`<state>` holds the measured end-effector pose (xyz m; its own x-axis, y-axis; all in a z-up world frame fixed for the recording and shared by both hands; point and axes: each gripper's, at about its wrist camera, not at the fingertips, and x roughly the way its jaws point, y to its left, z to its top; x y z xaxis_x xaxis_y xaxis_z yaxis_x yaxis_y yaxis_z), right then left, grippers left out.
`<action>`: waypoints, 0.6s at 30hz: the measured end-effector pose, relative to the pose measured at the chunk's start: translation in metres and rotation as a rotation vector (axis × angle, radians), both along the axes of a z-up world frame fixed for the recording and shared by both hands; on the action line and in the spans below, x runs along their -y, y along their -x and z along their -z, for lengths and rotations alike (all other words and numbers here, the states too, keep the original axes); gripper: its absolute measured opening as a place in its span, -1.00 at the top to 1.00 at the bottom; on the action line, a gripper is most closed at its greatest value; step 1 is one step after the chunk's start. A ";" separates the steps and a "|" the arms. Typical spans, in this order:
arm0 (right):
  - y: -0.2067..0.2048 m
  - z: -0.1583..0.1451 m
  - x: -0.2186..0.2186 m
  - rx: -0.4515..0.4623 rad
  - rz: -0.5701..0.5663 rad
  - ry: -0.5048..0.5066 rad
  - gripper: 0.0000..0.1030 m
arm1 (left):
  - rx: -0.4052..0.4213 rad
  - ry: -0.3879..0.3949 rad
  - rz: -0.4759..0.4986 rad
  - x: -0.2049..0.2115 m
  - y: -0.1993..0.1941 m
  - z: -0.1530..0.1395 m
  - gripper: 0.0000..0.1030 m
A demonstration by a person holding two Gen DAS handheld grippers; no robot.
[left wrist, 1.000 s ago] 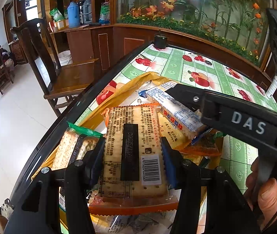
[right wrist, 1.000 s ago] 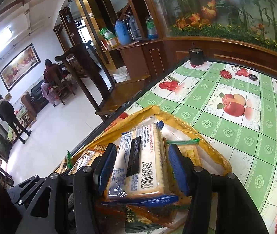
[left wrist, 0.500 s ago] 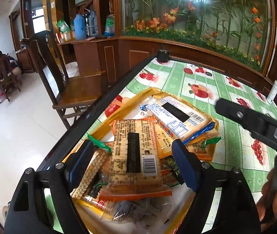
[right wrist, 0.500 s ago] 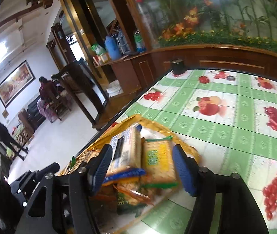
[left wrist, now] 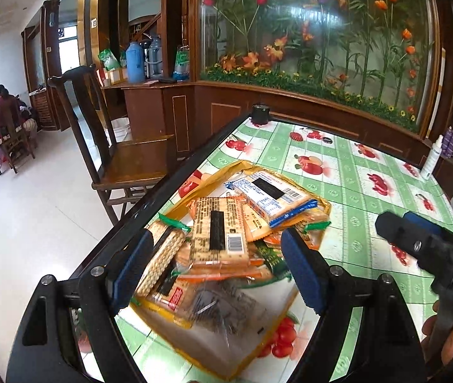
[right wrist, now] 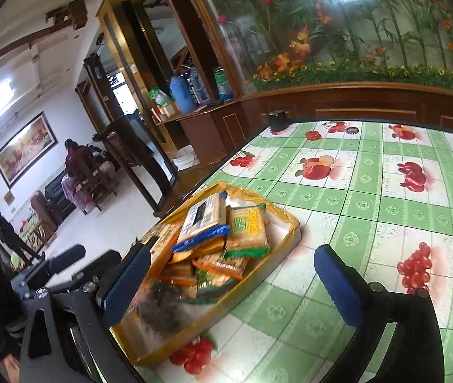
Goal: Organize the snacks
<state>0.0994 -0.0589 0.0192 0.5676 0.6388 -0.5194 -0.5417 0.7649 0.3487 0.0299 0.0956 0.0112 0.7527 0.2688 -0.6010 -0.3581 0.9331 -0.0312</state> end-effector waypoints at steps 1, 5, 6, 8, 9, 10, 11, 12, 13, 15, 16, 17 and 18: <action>0.005 -0.001 0.001 0.009 -0.008 0.006 -0.99 | 0.009 -0.004 0.001 0.001 0.005 -0.002 -0.61; 0.026 -0.002 0.007 0.050 -0.029 0.033 -0.99 | 0.033 -0.070 -0.034 0.008 0.023 -0.009 -0.61; 0.030 -0.003 0.007 0.057 -0.036 0.036 -0.99 | 0.036 -0.090 -0.041 0.010 0.027 -0.010 -0.61; 0.038 -0.003 0.009 0.074 -0.050 0.045 -0.99 | 0.047 -0.119 -0.040 0.014 0.034 -0.012 -0.61; 0.042 -0.003 0.009 0.084 -0.059 0.052 -0.99 | 0.053 -0.129 -0.039 0.015 0.038 -0.014 -0.61; 0.047 -0.004 0.009 0.096 -0.068 0.058 -0.99 | 0.057 -0.136 -0.039 0.015 0.043 -0.014 -0.61; 0.054 -0.004 0.009 0.112 -0.081 0.067 -0.99 | 0.058 -0.139 -0.039 0.016 0.047 -0.015 -0.62; 0.060 -0.004 0.007 0.127 -0.096 0.077 -0.99 | 0.058 -0.139 -0.039 0.016 0.049 -0.015 -0.64; 0.064 -0.004 0.006 0.136 -0.106 0.084 -0.99 | 0.054 -0.140 -0.039 0.015 0.053 -0.015 -0.66; 0.075 -0.005 0.000 0.165 -0.136 0.107 -0.99 | 0.050 -0.161 -0.049 0.017 0.059 -0.015 -0.66; 0.078 -0.005 -0.002 0.176 -0.148 0.116 -0.99 | 0.049 -0.185 -0.056 0.018 0.064 -0.015 -0.66; 0.084 -0.006 -0.005 0.190 -0.161 0.125 -0.99 | 0.049 -0.194 -0.059 0.019 0.067 -0.015 -0.66; 0.089 -0.007 -0.008 0.204 -0.176 0.128 -0.99 | 0.050 -0.207 -0.063 0.020 0.072 -0.014 -0.66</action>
<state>0.0106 -0.0513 0.0264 0.5545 0.6733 -0.4891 -0.7189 0.6836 0.1259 -0.0417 0.0757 0.0256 0.7579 0.4305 -0.4902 -0.4192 0.8971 0.1397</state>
